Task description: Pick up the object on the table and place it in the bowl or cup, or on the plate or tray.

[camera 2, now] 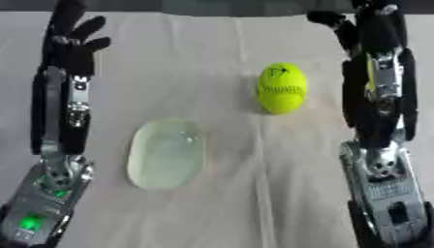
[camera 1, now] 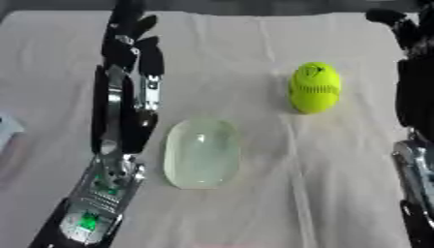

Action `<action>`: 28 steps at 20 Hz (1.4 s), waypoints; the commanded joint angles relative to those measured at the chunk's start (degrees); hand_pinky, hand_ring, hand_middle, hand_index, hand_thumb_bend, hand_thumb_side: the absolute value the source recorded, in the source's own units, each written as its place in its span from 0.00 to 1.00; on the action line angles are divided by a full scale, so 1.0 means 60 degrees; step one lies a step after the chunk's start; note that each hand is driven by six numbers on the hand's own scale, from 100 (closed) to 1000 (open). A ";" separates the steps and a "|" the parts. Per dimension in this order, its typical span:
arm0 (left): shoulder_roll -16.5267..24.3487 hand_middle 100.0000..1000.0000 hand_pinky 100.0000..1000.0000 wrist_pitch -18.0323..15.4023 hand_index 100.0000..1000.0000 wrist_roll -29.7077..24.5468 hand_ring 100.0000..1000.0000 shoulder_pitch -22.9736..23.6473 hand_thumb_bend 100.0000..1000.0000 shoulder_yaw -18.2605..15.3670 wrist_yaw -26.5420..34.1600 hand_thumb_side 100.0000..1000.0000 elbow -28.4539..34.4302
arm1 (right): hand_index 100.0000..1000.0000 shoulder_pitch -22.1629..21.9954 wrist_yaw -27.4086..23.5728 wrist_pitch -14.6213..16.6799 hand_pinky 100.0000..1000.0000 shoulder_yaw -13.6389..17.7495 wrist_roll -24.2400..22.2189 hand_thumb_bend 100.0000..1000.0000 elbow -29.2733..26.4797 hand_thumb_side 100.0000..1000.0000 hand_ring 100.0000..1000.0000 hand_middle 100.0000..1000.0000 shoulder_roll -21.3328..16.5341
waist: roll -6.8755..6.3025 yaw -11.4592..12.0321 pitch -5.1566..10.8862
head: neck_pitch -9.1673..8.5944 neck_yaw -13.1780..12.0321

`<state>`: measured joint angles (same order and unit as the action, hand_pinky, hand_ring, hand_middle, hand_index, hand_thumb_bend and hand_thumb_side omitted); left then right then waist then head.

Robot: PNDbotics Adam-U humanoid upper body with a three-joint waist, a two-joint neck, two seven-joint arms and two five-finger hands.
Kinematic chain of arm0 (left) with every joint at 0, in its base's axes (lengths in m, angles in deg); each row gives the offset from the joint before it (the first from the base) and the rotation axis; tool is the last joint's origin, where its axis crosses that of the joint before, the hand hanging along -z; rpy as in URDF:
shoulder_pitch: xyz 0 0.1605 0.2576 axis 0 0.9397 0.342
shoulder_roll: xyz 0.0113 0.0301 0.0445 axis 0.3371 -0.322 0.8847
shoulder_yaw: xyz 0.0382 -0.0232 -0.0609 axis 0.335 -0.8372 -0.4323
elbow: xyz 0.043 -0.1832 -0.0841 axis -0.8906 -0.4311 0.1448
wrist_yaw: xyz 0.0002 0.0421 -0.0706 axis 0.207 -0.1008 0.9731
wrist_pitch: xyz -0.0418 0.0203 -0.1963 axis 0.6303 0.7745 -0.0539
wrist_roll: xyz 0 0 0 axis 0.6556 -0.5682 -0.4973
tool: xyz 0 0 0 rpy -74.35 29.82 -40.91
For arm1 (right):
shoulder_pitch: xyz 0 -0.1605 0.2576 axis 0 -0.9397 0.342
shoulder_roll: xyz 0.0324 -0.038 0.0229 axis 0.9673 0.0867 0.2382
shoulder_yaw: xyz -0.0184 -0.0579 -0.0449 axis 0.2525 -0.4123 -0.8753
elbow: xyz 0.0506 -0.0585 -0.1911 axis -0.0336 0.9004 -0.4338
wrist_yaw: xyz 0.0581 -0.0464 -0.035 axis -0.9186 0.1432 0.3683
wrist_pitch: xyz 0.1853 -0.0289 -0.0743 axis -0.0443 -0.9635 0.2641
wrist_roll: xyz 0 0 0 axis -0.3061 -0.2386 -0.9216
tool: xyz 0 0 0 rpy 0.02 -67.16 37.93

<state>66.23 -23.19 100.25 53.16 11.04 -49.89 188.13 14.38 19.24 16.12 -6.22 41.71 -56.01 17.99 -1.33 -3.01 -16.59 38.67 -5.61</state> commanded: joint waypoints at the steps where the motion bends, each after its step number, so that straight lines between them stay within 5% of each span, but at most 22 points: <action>1: 0.0020 1.00 0.73 0.0041 0.95 -0.0028 0.85 -0.0037 0.02 -0.0016 -0.0062 1.00 0.0164 | 1.00 0.0035 0.0026 -0.0003 0.72 0.0007 0.0016 0.00 -0.0121 1.00 1.00 0.97 -0.0037 | -0.0021 -0.0003 0.0159 | -0.0135 -0.0057; 6: 0.0558 1.00 0.61 0.0388 0.94 -0.0284 0.76 -0.0144 0.12 -0.0031 -0.0196 0.92 0.0164 | 1.00 0.0000 0.0045 -0.0005 0.70 0.0004 0.0002 0.00 -0.0108 1.00 1.00 0.96 -0.0055 | -0.0056 -0.0025 0.0196 | -0.0159 -0.0051; 9: 0.1430 1.00 0.50 0.0946 0.94 -0.0737 0.71 -0.0282 0.28 -0.0029 -0.0379 0.80 0.0164 | 1.00 -0.0046 0.0058 -0.0013 0.69 -0.0007 -0.0012 0.00 -0.0091 1.00 1.00 0.96 -0.0068 | -0.0122 -0.0068 0.0240 | -0.0115 -0.0055; 15: 0.2981 1.00 0.50 0.2189 0.97 -0.2205 0.73 -0.0853 0.50 0.0089 -0.0442 0.69 0.0164 | 1.00 -0.0094 0.0057 -0.0018 0.68 -0.0040 -0.0058 0.00 -0.0069 1.00 1.00 0.95 -0.0061 | -0.0215 -0.0276 0.0334 | -0.0026 -0.0109; 22: 0.4746 1.00 0.59 0.3121 1.00 -0.4728 0.78 -0.1760 0.64 0.0331 -0.0802 0.74 0.0164 | 1.00 -0.0157 0.0060 -0.0033 0.67 -0.0093 -0.0114 0.00 -0.0039 0.98 1.00 0.95 -0.0083 | -0.0385 -0.0497 0.0384 | -0.0015 -0.0244; 28: 0.5516 1.00 0.59 0.3379 1.00 -0.6498 0.78 -0.2558 0.59 0.0607 -0.0638 0.81 0.0164 | 1.00 -0.0192 0.0040 -0.0044 0.66 -0.0145 -0.0171 0.00 -0.0021 0.96 1.00 0.94 -0.0109 | -0.0509 -0.0607 0.0402 | 0.0048 -0.0324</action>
<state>96.71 -3.14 63.31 38.75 14.64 -53.87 188.14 12.87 19.47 15.86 -6.94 40.86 -55.61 17.93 -4.48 -6.66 -15.51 38.82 -7.09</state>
